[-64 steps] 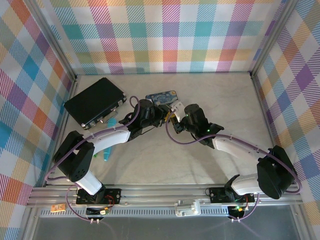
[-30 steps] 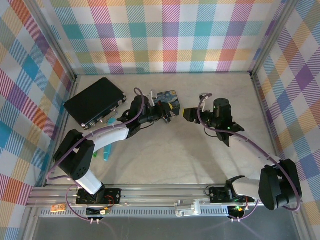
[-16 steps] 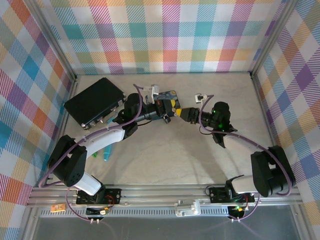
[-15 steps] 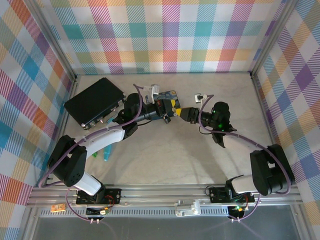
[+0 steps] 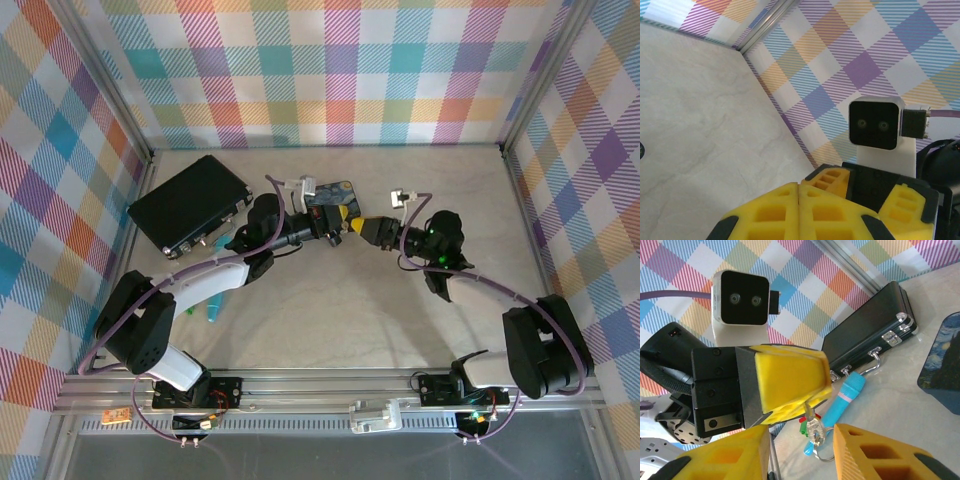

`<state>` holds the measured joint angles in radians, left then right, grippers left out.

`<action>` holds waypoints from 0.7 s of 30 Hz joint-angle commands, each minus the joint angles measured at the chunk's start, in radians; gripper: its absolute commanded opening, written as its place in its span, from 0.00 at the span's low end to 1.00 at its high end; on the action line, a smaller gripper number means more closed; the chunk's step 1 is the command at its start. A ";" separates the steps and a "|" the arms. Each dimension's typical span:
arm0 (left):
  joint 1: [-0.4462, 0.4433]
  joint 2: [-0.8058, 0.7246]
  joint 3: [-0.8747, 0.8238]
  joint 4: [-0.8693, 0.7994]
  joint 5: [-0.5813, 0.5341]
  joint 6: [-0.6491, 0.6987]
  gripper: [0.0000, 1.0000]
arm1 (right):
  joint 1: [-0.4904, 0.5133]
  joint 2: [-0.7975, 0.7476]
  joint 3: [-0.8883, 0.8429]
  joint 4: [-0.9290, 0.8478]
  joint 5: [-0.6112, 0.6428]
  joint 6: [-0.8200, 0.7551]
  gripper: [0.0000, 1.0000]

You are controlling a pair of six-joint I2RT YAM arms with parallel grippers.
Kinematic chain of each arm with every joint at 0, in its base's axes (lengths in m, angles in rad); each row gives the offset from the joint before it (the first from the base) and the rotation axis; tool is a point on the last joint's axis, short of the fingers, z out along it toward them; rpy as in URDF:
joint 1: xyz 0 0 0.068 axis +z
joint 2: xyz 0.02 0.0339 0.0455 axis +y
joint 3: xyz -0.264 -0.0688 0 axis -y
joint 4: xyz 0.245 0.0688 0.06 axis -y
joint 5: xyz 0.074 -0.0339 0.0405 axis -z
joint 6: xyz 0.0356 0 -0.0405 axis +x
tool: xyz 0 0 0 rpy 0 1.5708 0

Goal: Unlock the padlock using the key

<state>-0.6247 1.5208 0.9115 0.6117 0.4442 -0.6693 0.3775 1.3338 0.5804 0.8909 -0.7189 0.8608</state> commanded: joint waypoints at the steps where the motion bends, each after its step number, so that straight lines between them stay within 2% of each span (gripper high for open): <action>1: 0.001 -0.028 -0.014 0.097 -0.011 -0.030 0.00 | 0.020 0.007 0.010 0.051 0.003 0.014 0.37; 8: -0.004 -0.029 -0.032 0.156 -0.023 -0.067 0.00 | 0.029 0.057 0.009 0.109 0.013 0.038 0.35; 15: -0.009 -0.019 -0.048 0.205 -0.036 -0.104 0.00 | 0.042 0.092 0.013 0.155 0.027 0.069 0.25; 21: -0.014 -0.003 -0.064 0.244 -0.044 -0.129 0.00 | 0.043 0.142 0.021 0.268 0.036 0.133 0.25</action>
<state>-0.6315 1.5192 0.8642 0.7662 0.3992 -0.7769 0.4141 1.4540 0.5808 1.0592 -0.6964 0.9543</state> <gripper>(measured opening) 0.047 0.252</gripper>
